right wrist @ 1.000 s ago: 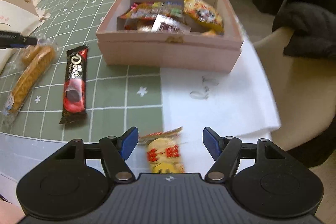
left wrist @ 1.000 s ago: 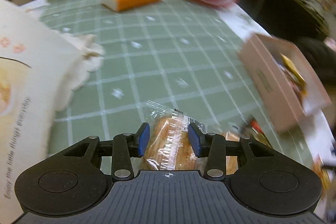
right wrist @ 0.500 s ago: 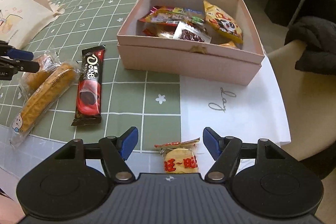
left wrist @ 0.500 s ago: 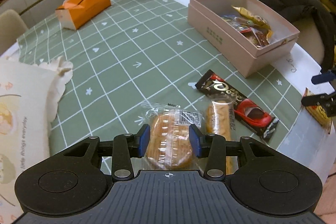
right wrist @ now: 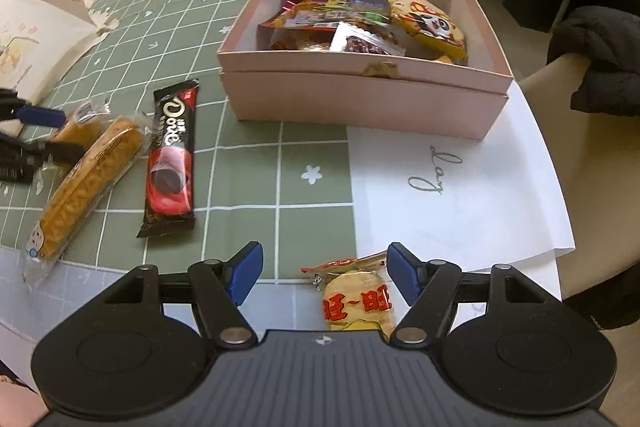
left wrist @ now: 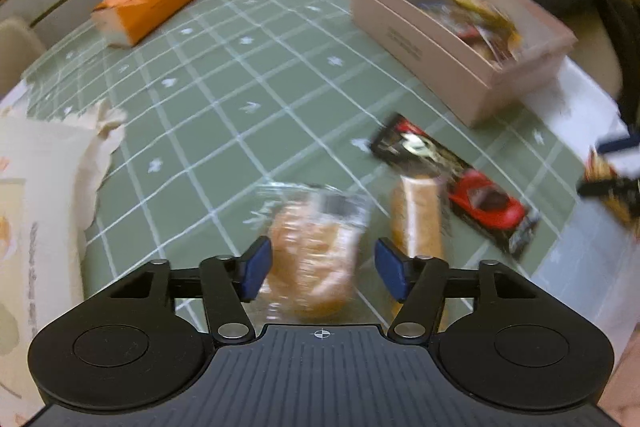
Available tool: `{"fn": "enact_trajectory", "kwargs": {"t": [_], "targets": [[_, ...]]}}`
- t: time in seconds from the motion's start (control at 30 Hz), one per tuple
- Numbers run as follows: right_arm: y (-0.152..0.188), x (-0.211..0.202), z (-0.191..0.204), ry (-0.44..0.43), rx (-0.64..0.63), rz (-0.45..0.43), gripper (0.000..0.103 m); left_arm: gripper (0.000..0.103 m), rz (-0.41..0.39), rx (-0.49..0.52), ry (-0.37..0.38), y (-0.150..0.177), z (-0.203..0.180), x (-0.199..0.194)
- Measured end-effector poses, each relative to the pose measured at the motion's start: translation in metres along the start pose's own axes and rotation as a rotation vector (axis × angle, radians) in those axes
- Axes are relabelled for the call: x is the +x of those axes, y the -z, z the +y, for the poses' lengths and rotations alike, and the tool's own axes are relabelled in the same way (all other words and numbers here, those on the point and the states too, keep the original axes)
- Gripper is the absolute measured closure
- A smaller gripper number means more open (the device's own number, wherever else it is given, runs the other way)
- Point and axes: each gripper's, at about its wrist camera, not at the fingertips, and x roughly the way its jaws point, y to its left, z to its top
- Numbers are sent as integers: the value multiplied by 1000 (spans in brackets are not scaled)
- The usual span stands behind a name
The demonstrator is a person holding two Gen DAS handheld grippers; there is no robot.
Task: Organize snacks
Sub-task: 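Lift the cake packet with the left tool while the right tool moves to the red Dove bar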
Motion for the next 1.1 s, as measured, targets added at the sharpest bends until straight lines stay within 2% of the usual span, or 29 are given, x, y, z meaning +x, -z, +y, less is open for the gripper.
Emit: {"fn": "enact_trajectory", "kwargs": {"t": [0.13,0.23,0.4,0.57,0.7,0.87,1.0,1.1], "targets": [[3,-2,3,17,-14,-11,34,37,0,-92,-31,0,19,6],[5,-2,4,24,-25,-10,34,35,21,-114,-34,-1,24,16],[6,-6,13,29,-63,-21,34,36,47,-235,-18,2,44,29],[-2,-10,29,10,-95,-44,34,41,4,-367,53,10,59,19],[-16,-8,47,-44,-105,-62,34,44,-21,-432,123,23,58,0],[-30,6,74,-98,-134,-73,34,46,-57,-440,178,36,47,-37],[-41,27,96,-114,-136,-79,35,47,-79,-395,271,43,27,-68],[-48,43,108,-101,-138,-78,48,47,-63,-344,316,47,9,-78]]}}
